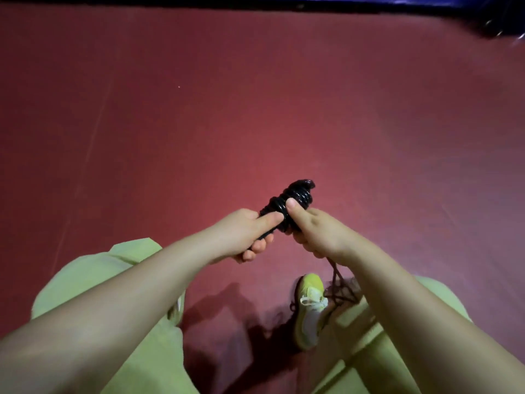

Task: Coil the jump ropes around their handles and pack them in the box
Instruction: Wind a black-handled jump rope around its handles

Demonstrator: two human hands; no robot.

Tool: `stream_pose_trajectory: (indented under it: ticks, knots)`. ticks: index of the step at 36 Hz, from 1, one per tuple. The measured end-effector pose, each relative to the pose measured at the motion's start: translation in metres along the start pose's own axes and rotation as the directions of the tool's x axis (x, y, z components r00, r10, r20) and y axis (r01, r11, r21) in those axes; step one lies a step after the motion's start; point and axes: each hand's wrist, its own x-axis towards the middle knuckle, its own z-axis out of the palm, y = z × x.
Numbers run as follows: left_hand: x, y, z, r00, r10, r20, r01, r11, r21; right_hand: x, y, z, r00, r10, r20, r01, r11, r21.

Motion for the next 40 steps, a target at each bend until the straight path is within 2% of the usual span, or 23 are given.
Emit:
stream_pose_trajectory:
  ticks: [5,8,10,13,15,17,18,20,23,25,28,33,36,40]
  knots:
    - [-0.049,0.033,0.002,0.979,0.164,-0.122,-0.137,0.970,0.203,-0.046,-0.034,-0.008,0.996,-0.082,-0.037,0.085,0.992,0.089]
    - [-0.085,0.053,0.006,0.930,0.323,-0.178,-0.227,0.882,0.412,-0.076,-0.052,-0.011,0.990,-0.101,-0.097,0.115,0.981,0.159]
    - [-0.107,0.066,0.012,0.890,0.408,-0.203,-0.234,0.791,0.565,-0.095,-0.063,-0.013,0.982,-0.120,-0.147,0.149,0.967,0.207]
    - [-0.129,0.078,0.018,0.852,0.475,-0.219,-0.245,0.733,0.634,-0.117,-0.076,-0.016,0.972,-0.121,-0.204,0.169,0.955,0.242]
    - [-0.147,0.084,0.020,0.853,0.486,-0.188,-0.308,0.762,0.570,-0.135,-0.085,-0.018,0.961,-0.132,-0.243,0.191,0.953,0.236]
    - [-0.168,0.092,0.022,0.902,0.423,-0.092,-0.366,0.859,0.357,-0.152,-0.094,-0.019,0.949,-0.161,-0.272,0.224,0.949,0.222]
    - [-0.171,0.093,0.019,0.936,0.353,-0.017,-0.341,0.916,0.213,-0.152,-0.097,-0.019,0.948,-0.166,-0.271,0.232,0.944,0.233]
    - [-0.197,0.100,0.020,0.944,0.298,0.144,-0.301,0.953,0.003,-0.174,-0.107,-0.019,0.933,-0.209,-0.294,0.283,0.928,0.240]
    - [-0.227,0.109,0.023,0.884,0.353,0.305,-0.276,0.923,-0.266,-0.201,-0.125,-0.023,0.891,-0.318,-0.323,0.414,0.861,0.294]
    - [-0.244,0.116,0.031,0.857,0.422,0.296,-0.281,0.864,-0.417,-0.217,-0.138,-0.027,0.849,-0.405,-0.340,0.503,0.816,0.284]
    - [-0.260,0.126,0.047,0.837,0.485,0.254,-0.315,0.806,-0.502,-0.239,-0.153,-0.034,0.800,-0.457,-0.389,0.556,0.808,0.194]
    - [-0.283,0.136,0.065,0.797,0.599,0.081,-0.528,0.754,-0.390,-0.276,-0.168,-0.042,0.782,-0.481,-0.395,0.537,0.843,0.035]
    - [-0.297,0.138,0.068,0.758,0.650,-0.051,-0.646,0.738,-0.194,-0.298,-0.171,-0.041,0.767,-0.495,-0.408,0.490,0.863,-0.125]
    - [-0.312,0.136,0.072,0.689,0.701,-0.181,-0.702,0.708,0.069,-0.324,-0.167,-0.039,0.775,-0.477,-0.414,0.389,0.877,-0.282]
